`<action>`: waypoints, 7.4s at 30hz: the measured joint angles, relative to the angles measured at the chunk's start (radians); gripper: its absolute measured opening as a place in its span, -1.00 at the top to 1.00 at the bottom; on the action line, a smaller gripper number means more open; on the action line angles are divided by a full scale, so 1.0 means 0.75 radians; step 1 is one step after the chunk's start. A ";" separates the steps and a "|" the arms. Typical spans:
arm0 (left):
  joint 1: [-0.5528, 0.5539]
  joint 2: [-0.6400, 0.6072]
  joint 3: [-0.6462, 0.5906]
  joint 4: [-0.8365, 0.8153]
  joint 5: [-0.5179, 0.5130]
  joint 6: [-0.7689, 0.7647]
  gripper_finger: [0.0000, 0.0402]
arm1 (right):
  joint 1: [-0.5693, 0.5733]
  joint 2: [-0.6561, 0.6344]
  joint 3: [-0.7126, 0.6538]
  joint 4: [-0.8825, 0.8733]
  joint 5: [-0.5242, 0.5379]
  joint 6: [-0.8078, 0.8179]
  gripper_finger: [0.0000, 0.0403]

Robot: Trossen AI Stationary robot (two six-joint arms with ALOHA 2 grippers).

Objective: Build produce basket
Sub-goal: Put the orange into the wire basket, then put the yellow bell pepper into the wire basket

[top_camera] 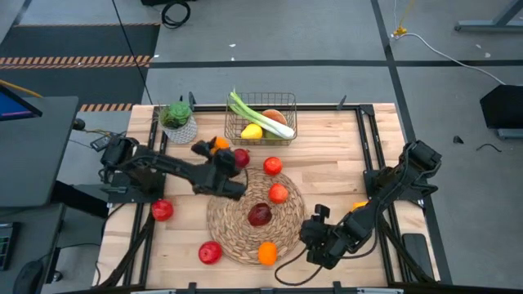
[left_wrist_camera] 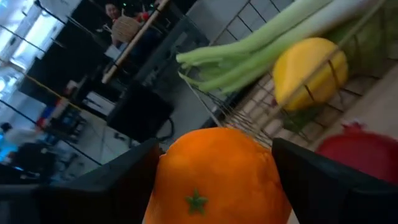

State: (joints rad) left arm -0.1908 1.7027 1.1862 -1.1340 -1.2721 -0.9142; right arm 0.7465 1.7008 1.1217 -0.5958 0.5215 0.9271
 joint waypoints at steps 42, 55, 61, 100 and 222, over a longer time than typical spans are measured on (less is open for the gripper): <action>0.745 0.000 -0.001 1.374 0.810 1.523 -0.45 | -0.092 0.000 0.000 -0.136 -0.038 0.031 -0.03; 0.800 -0.001 -0.001 1.128 0.805 1.255 -0.45 | -0.084 0.000 0.000 -0.132 -0.094 0.033 -0.03; 0.800 -0.001 -0.001 1.116 0.828 1.241 -0.51 | -0.063 -0.001 0.000 -0.131 -0.095 0.033 -0.03; 0.698 -0.005 0.035 1.206 0.966 1.303 -0.57 | -0.034 -0.001 0.000 -0.259 -0.156 -0.053 -0.03; -0.145 0.086 0.081 2.004 1.820 1.060 -0.56 | 0.475 -0.154 -0.167 -1.048 -0.501 1.676 -0.67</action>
State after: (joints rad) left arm -0.2992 1.7672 1.2472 0.3690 0.0930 -0.1192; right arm 1.1026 1.5856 0.9967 -1.3820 0.1457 2.1842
